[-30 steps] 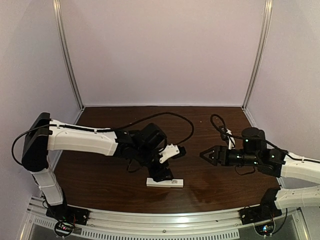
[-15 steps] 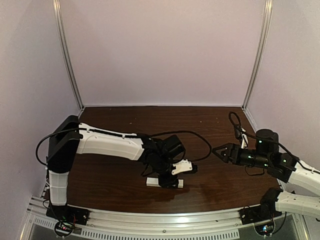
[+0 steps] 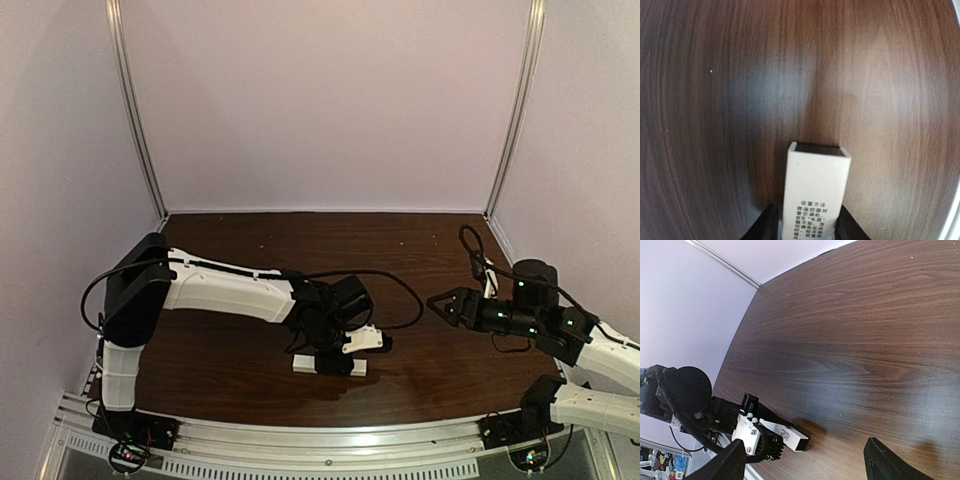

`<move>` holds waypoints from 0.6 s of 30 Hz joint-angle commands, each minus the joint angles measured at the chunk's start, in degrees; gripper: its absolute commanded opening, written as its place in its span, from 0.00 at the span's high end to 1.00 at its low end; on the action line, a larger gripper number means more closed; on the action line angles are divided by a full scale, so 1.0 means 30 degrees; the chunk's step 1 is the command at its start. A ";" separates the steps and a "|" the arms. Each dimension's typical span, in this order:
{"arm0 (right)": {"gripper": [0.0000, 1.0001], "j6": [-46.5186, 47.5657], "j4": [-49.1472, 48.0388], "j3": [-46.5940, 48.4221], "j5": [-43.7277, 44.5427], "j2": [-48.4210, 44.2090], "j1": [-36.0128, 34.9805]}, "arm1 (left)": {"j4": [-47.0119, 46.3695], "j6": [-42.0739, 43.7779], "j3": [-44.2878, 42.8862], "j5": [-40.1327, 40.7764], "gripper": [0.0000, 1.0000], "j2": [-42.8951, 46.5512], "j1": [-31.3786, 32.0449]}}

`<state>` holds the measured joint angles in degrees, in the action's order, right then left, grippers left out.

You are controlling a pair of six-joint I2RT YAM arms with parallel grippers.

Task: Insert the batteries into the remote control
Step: Pick up the remote control from the center of the board.

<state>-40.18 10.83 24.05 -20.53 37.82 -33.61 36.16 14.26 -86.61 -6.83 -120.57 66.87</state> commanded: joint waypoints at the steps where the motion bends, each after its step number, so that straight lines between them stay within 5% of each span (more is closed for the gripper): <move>1: 0.18 0.0407 0.0082 -0.0206 -0.0113 -0.0081 0.0186 | 0.0084 0.0547 -0.0248 0.0474 0.66 -0.0484 0.0120; 10: 0.18 0.0852 -0.0052 -0.0297 -0.0476 -0.0164 0.0332 | -0.0039 0.0397 -0.0737 -0.0499 0.82 -0.0275 -0.0070; 18: 0.20 0.1447 -0.1528 -0.0375 -0.1948 0.0148 0.0333 | -0.1155 -0.0593 -0.0662 -0.4760 0.85 0.2666 -0.1724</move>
<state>-37.78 10.26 23.20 -22.39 37.85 -32.99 36.07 14.44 -87.48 -12.53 -119.81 64.99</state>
